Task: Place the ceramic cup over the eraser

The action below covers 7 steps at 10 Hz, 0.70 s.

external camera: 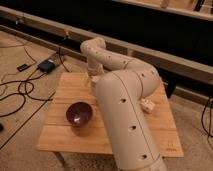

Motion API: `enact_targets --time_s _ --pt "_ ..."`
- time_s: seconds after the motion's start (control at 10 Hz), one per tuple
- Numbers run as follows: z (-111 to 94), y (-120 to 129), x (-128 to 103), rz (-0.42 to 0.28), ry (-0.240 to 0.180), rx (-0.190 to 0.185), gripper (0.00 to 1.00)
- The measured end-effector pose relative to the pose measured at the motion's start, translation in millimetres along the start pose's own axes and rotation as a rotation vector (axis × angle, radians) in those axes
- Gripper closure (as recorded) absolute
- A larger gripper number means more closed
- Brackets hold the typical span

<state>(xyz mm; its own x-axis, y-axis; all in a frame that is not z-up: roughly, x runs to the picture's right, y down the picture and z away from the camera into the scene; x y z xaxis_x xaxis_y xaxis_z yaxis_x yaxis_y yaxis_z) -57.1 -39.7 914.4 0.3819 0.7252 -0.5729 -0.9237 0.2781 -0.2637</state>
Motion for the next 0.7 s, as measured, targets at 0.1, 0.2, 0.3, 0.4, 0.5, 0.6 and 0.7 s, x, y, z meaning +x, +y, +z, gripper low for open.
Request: enact_targets --time_s 0.1,0.2,0.3,0.4,0.5,0.6,0.7 --pt "-10.7 2.5 2.8 0.012 -0.021 -0.014 0.20" --pt "-12.5 0.7 4.7 0.018 -0.024 -0.016 0.20" --pt "-12.4 0.5 4.3 0.017 -0.025 -0.015 0.20" --pt "-12.3 2.5 3.7 0.015 -0.025 -0.015 0.20" --pt "-12.5 3.5 3.4 0.014 -0.025 -0.016 0.20" --pt "-11.9 3.1 3.7 0.014 -0.024 -0.016 0.20" --pt "-12.3 2.0 3.8 0.016 -0.025 -0.016 0.20"
